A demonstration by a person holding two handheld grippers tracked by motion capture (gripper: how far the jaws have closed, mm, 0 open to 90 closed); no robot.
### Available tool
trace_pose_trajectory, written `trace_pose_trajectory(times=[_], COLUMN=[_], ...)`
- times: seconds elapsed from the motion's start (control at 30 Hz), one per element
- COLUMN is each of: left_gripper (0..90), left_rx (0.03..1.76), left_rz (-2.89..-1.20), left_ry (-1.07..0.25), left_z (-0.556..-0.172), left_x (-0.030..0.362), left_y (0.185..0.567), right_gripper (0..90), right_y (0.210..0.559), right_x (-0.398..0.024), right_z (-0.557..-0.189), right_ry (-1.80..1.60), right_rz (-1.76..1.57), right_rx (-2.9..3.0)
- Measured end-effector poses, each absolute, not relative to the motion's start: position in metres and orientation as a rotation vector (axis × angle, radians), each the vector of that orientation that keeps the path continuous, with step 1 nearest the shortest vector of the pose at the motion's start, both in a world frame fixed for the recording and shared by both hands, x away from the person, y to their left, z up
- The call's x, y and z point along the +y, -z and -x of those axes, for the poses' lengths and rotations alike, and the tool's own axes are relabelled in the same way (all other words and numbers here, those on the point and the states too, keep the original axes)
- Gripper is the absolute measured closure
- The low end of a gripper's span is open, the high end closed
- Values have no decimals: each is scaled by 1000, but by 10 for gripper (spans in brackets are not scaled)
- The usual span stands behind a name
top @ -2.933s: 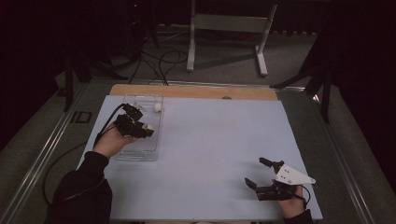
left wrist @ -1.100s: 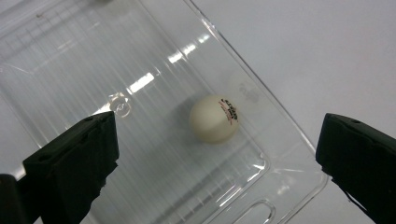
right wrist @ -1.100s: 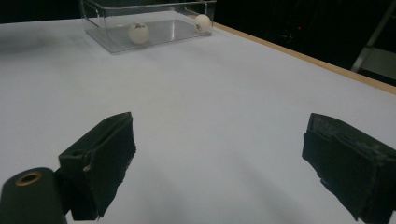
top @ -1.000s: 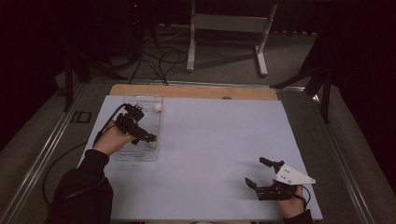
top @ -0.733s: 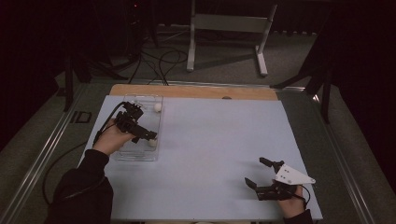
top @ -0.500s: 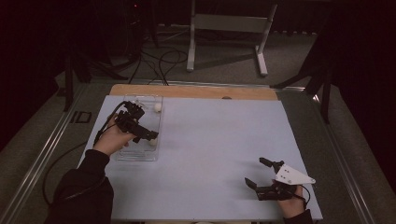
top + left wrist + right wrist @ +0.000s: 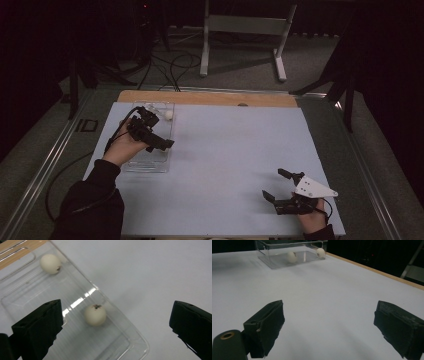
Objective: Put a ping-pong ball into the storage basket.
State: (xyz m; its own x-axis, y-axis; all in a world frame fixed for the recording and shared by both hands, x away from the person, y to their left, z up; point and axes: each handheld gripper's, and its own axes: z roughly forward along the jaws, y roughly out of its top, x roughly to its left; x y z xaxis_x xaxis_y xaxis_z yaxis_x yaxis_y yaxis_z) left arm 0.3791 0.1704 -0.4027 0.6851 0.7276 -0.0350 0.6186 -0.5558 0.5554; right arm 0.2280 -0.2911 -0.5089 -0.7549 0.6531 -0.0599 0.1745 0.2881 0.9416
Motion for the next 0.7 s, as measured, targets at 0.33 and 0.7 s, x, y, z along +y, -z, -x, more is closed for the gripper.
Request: trace_pose_trajectory(times=[0.33, 0.7], left_gripper=[2, 2], left_rx=[973, 894], left_rz=[-2327, -2349], left_ry=[-274, -260], left_z=[-376, -372], left_x=[162, 142], left_y=[395, 392], right_gripper=[92, 92], right_y=[509, 509], right_x=[-291, -291], right_z=[-228, -228], right_ry=[-1469, -1467], right_rz=[-740, -740], right_rx=[2128, 2130])
